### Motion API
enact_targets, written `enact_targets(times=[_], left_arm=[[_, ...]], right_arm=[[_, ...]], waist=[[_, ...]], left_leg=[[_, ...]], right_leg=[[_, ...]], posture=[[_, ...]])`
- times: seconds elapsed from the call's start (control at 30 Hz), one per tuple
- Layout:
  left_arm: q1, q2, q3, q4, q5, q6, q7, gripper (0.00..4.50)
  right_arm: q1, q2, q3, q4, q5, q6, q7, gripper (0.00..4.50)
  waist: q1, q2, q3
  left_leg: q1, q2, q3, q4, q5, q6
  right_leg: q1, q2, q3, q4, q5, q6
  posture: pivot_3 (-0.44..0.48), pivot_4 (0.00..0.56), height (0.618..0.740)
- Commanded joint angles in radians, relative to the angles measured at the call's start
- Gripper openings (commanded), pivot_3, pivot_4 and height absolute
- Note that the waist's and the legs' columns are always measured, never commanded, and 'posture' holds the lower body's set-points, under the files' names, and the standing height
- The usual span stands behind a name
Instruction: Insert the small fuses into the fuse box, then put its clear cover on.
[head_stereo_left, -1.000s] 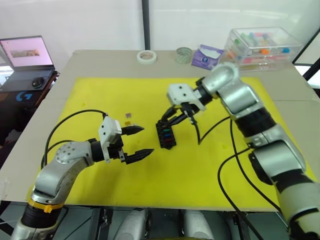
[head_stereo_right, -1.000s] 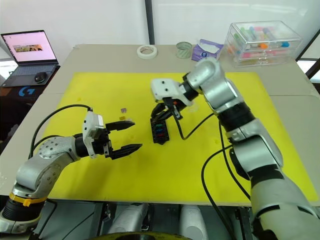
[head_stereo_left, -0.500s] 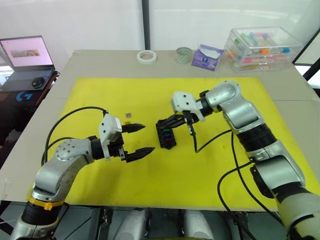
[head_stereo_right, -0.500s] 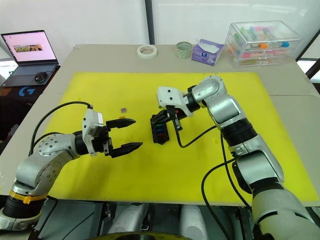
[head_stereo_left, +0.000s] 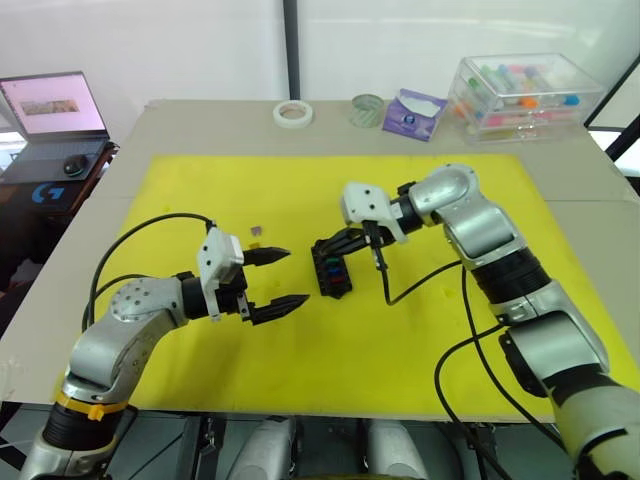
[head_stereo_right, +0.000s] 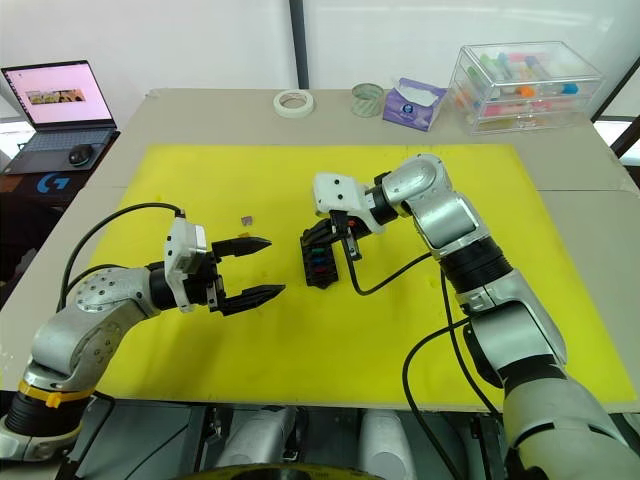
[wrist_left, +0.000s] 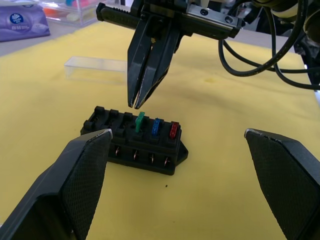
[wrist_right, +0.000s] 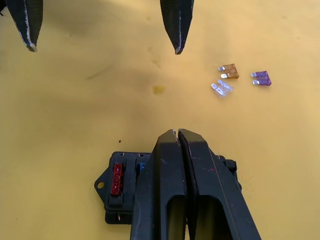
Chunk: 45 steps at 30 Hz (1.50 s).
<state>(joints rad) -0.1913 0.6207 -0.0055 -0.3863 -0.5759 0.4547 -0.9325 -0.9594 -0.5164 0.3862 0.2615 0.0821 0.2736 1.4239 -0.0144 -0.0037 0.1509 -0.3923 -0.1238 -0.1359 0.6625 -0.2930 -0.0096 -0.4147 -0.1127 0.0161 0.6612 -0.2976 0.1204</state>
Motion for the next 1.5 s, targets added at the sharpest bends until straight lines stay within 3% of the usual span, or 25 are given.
enact_targets(times=[0.03, 1.5], left_arm=[[-0.002, 0.010, 0.015, -0.025, -0.007, 0.002, 0.001, 4.50], [0.004, 0.015, 0.021, -0.026, -0.006, 0.008, 0.002, 4.50]], right_arm=[[-0.005, 0.002, -0.003, -0.005, -0.006, -0.028, 0.004, 0.03], [0.007, 0.005, 0.041, 0.103, -0.092, -0.137, 0.006, 0.03]], waist=[[0.000, 0.000, 0.000], [0.000, 0.000, 0.000]], left_leg=[[0.000, 0.000, 0.000, 0.000, 0.000, 0.000], [0.000, 0.000, 0.000, 0.000, 0.000, 0.000]], right_leg=[[0.000, 0.000, 0.000, 0.000, 0.000, 0.000], [0.000, 0.000, 0.000, 0.000, 0.000, 0.000]], posture=[[0.000, 0.150, 0.740], [0.000, 0.150, 0.740]])
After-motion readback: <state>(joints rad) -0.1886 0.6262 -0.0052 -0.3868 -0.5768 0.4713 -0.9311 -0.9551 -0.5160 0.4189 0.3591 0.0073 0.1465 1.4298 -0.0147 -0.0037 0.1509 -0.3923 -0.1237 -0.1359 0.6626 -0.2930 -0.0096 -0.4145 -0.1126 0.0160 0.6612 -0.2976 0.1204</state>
